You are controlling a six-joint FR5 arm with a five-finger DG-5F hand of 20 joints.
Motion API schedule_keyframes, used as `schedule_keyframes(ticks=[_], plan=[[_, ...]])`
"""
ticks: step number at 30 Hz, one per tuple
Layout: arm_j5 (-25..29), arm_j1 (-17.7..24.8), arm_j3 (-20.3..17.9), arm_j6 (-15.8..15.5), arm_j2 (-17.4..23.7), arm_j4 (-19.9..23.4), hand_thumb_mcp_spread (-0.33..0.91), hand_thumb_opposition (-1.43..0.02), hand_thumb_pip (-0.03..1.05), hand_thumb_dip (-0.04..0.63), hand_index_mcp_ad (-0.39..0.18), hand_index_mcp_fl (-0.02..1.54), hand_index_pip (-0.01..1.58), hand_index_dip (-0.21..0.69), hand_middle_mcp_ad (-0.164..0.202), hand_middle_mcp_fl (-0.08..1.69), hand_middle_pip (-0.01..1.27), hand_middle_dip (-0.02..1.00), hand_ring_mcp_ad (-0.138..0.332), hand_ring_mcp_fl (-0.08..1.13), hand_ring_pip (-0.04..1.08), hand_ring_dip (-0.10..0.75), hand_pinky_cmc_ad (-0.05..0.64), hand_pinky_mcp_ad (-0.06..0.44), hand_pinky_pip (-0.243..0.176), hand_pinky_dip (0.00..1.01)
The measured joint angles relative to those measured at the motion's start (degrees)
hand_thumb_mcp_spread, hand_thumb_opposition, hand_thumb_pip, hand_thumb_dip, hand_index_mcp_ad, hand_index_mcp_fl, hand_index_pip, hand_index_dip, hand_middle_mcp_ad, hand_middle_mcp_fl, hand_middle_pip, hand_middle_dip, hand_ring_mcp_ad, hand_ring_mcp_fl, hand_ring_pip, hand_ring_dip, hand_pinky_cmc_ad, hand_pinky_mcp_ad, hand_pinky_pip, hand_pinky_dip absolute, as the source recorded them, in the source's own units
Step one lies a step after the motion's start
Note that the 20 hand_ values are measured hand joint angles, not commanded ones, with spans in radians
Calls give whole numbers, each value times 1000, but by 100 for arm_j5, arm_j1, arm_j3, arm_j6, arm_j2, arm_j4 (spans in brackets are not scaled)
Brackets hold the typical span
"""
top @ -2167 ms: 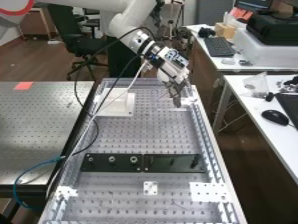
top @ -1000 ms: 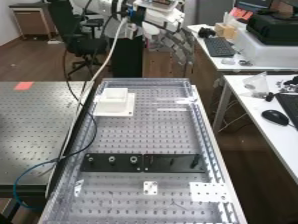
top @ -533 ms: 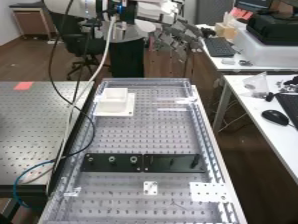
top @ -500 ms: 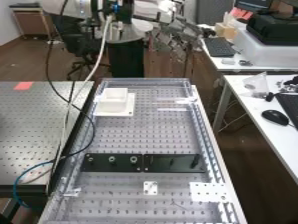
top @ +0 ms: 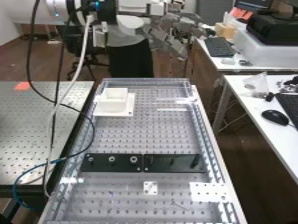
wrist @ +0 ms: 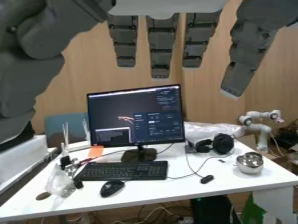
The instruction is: Grab the chopstick and place it in the clear container
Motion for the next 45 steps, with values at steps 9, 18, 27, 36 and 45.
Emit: schedule_keyframes(ticks=[9, 18, 27, 36, 45], plan=[[76, -163, -210, 158, 94, 500, 143, -602, 454, 16, -98, 52, 91, 328, 59, 134, 110, 417, 126, 5, 106, 295, 511, 414, -45, 482], [690, -85, -107, 231, -82, 642, 98, -602, 473, 2, -99, 54, 91, 328, 59, 133, 110, 403, 131, 12, 101, 288, 515, 415, -45, 443], [846, 61, 52, 245, -256, 694, 37, -606, 541, -12, -101, 54, 91, 325, 54, 136, 120, 393, 131, 14, 105, 276, 511, 414, -45, 405], [1203, 104, 61, 218, -253, 783, 0, -620, 559, -12, -96, 54, 87, 314, 63, 134, 120, 393, 148, 16, 105, 276, 511, 414, -45, 386], [1022, 98, 150, 158, -280, 748, -16, -653, 593, -17, -93, 52, 91, 309, 68, 134, 124, 393, 145, 12, 105, 272, 511, 414, -45, 374]])
